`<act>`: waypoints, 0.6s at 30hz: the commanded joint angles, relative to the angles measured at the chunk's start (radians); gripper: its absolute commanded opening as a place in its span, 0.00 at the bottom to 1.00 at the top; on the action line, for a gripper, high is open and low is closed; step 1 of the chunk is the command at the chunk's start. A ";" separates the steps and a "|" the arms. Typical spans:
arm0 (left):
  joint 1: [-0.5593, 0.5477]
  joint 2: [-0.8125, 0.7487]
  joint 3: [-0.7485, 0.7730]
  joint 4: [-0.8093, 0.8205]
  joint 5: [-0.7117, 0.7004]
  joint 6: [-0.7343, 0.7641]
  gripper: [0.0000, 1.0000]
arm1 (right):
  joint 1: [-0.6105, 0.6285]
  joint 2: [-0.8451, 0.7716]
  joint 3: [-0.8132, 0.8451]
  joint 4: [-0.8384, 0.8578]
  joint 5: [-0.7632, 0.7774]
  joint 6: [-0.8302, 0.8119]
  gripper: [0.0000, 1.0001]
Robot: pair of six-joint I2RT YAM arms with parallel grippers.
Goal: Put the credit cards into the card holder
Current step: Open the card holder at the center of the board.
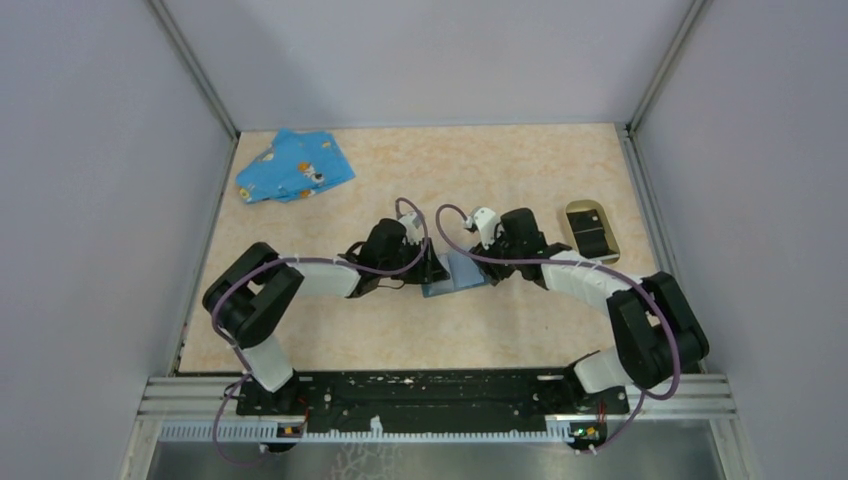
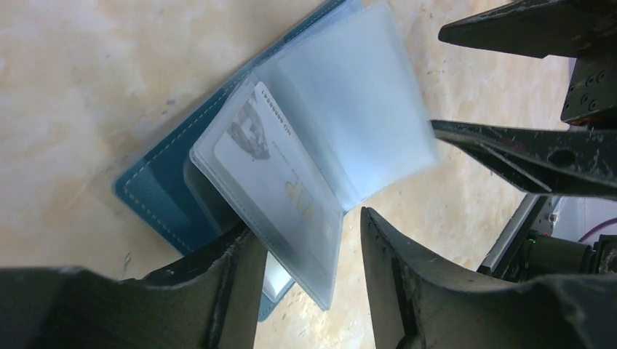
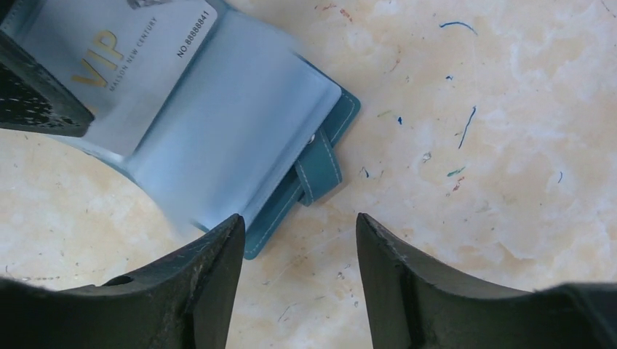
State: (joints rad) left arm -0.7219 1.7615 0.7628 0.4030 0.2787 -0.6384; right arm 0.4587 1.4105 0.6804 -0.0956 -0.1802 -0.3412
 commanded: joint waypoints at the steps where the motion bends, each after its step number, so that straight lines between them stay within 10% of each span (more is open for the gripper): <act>1: 0.004 -0.073 -0.030 -0.101 -0.071 0.038 0.57 | -0.022 0.018 0.055 -0.006 -0.055 0.043 0.55; 9: 0.004 -0.125 -0.041 -0.140 -0.091 0.081 0.62 | -0.034 0.058 0.088 -0.039 -0.115 0.079 0.51; 18: 0.004 -0.117 0.012 -0.245 -0.178 0.129 0.45 | -0.078 -0.054 0.081 -0.043 -0.223 0.056 0.55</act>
State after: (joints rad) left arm -0.7219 1.6669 0.7399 0.2340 0.1802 -0.5602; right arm 0.4206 1.4364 0.7265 -0.1558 -0.3206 -0.2840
